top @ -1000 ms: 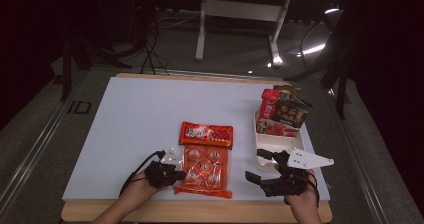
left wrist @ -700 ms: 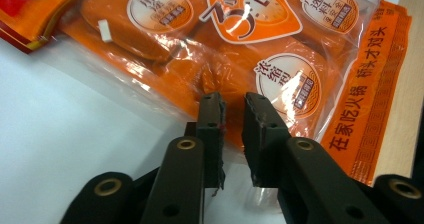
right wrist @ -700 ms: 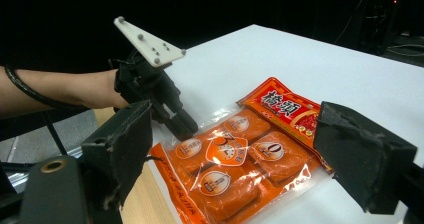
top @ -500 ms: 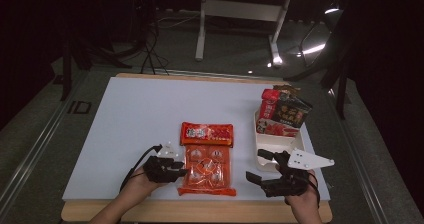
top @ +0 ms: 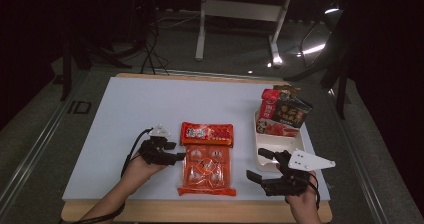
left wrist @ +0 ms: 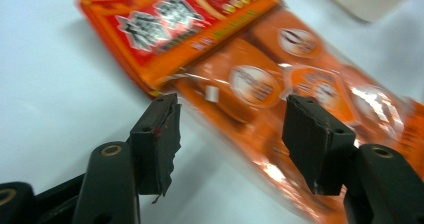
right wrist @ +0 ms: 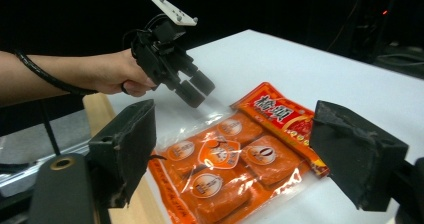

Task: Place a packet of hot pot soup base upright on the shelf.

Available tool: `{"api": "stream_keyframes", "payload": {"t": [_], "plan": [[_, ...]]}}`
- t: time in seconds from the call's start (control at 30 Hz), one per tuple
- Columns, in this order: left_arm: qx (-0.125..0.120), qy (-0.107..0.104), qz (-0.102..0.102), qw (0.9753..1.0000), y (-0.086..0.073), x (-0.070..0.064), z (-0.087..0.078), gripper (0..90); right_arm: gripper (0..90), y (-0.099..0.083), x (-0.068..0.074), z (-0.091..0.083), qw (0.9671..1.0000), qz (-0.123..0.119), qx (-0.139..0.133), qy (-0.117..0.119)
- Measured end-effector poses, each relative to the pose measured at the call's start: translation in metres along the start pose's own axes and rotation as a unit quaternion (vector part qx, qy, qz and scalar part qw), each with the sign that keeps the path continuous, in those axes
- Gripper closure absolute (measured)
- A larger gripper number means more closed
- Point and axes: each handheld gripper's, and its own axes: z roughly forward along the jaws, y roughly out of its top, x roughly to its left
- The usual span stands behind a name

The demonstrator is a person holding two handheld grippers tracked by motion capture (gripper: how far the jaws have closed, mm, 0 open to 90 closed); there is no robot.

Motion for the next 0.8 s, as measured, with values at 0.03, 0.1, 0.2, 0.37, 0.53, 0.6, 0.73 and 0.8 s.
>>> {"api": "stream_keyframes", "payload": {"t": [0.03, 0.1, 0.2, 0.37, 0.53, 0.6, 0.73, 0.8], "plan": [[-0.003, 0.008, -0.001, 1.0000, 0.001, 0.002, 0.001, 38.6, 18.4, 0.000, 0.001, 0.000, 1.0000, -0.003, 0.001, -0.003], [-0.007, 0.012, -0.002, 0.9999, 0.003, 0.006, 0.003, 36.7, 17.8, 0.001, 0.003, 0.000, 0.9998, -0.017, 0.005, -0.009], [-0.014, 0.021, -0.009, 0.9996, 0.007, 0.014, 0.005, 36.4, 15.9, 0.001, 0.007, 0.001, 0.9988, -0.045, 0.008, -0.021], [-0.024, 0.036, -0.024, 0.9988, 0.011, 0.029, 0.011, 34.6, 14.1, 0.000, 0.012, 0.004, 0.9974, -0.061, 0.018, -0.034], [-0.031, 0.049, -0.037, 0.9976, 0.015, 0.040, 0.018, 32.2, 10.6, 0.000, 0.011, 0.005, 0.9983, -0.038, 0.022, -0.039], [-0.032, 0.057, -0.040, 0.9971, 0.017, 0.044, 0.022, 32.2, 10.5, -0.001, 0.012, 0.006, 0.9981, -0.038, 0.024, -0.043], [-0.029, 0.050, -0.051, 0.9970, 0.018, 0.051, 0.032, 32.2, 10.1, -0.002, 0.016, 0.007, 0.9980, -0.041, 0.024, -0.042], [-0.022, 0.050, -0.049, 0.9973, 0.018, 0.052, 0.039, 32.2, 10.1, -0.002, 0.017, 0.009, 0.9980, -0.041, 0.031, -0.037]]}}
